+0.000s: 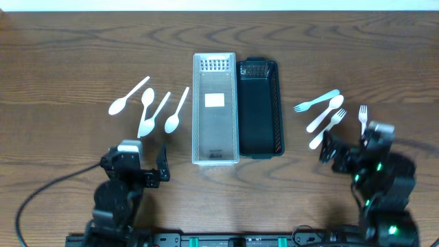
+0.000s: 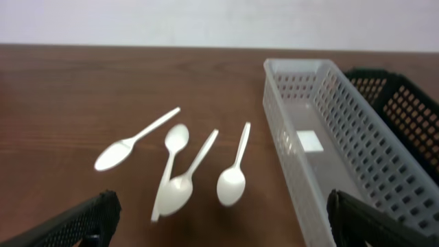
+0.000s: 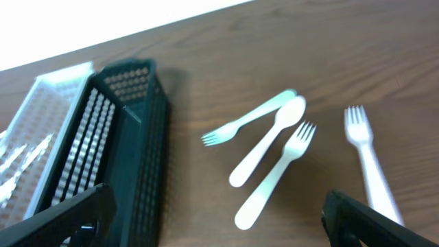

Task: Pack container
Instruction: 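Move right gripper to the upright white fork and grasp it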

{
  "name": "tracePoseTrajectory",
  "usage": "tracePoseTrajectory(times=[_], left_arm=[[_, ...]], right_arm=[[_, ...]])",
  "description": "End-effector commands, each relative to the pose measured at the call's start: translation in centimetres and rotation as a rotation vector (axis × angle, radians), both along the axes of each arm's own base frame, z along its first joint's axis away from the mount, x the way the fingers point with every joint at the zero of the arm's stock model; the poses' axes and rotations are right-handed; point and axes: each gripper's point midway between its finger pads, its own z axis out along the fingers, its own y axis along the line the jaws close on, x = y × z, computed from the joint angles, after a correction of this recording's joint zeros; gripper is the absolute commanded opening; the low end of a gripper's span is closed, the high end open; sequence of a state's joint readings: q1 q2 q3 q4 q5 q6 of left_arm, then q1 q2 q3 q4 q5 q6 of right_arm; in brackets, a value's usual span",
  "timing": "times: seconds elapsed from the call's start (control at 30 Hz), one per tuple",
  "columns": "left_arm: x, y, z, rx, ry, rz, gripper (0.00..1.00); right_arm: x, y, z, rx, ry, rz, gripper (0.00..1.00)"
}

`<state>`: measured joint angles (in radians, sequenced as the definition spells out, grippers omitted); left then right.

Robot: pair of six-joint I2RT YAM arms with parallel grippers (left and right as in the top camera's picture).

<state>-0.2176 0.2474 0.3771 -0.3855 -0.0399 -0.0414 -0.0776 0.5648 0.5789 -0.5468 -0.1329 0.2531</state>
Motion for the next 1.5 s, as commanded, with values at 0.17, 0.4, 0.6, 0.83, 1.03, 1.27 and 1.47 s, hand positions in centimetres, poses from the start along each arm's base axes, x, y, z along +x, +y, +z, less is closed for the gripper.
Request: tracePoseTrajectory(times=[0.17,0.4,0.6,0.83,1.03,1.27,1.47], left_arm=[[3.1,-0.4,5.9,0.087,0.188,-0.01,0.98],[6.5,1.2,6.5,0.158,0.414,0.071,0.98],[8.4,3.8,4.9,0.144,0.574,0.149,0.98],[9.2,6.6,2.2,0.12,0.673,0.227,0.98],[9.5,6.8,1.0,0.121,0.71,0.231,0.98],[9.6,6.8,0.7,0.122,0.72,0.23,0.98],[9.6,6.8,0.8,0.122,0.72,0.23,0.98]], right_arm=[[5.8,-4.9,2.3,-0.198,0.314,-0.139,0.99],[9.9,-7.8,-0.7,-0.179,0.544,-0.154,0.99],[9.9,-8.8,-5.4,-0.081,0.69,-0.144,0.99],[8.5,-13.9,-9.7,-0.143,0.845,-0.287,0.94],[7.8,-16.5,-13.7,-0.147,0.948,-0.331,0.94],[8.8,-13.5,-17.2,-0.065,0.97,-0.064,0.75],[8.6,-14.0,-18.2,-0.081,0.997,-0.078,0.53]])
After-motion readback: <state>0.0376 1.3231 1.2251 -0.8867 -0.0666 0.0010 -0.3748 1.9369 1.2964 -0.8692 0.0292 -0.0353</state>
